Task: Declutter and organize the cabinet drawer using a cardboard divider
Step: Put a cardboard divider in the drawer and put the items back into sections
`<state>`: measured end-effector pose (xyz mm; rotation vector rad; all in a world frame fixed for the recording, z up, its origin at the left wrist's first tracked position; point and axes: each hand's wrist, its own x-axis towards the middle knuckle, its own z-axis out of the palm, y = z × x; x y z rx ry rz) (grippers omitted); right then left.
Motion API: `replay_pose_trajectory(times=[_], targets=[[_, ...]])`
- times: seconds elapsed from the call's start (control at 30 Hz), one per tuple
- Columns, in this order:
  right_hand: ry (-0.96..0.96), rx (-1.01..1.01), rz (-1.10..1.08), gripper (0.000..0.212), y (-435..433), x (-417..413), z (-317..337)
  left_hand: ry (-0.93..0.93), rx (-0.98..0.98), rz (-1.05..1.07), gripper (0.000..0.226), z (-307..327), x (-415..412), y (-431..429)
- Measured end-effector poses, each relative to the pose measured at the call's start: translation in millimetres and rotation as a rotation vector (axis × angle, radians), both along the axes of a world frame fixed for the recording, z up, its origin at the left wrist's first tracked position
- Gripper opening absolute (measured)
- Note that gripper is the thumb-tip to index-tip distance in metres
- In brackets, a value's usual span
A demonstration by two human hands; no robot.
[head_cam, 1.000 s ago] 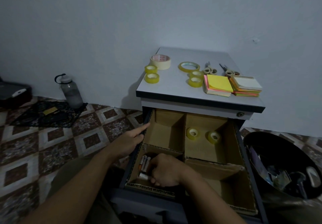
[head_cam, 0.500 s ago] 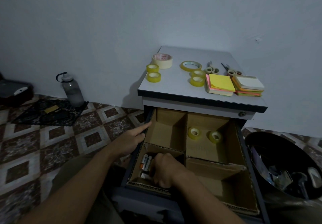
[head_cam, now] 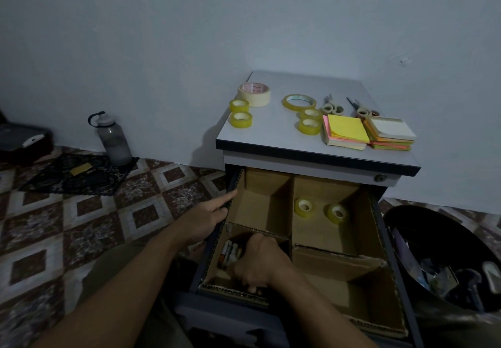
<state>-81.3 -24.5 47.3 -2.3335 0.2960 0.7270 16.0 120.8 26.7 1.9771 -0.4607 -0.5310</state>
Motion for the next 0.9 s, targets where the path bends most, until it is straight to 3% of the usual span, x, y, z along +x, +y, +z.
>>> replay_pose_trajectory(times=[0.13,0.27,0.53,0.9], targets=[[0.034,0.309,-0.407,0.027,6,1,-1,-0.004,0.010,0.004,0.045,0,1,1],[0.037,0.442,-0.532,0.005,7,0,1,0.003,0.018,0.003,0.045,1,0,1],[0.052,0.446,-0.489,0.009,4,-2,6,-0.021,0.028,0.018,0.046,6,-4,-2],[-0.165,0.179,-0.235,0.014,-17,-18,28,-0.064,0.061,0.031,0.043,9,-13,2]])
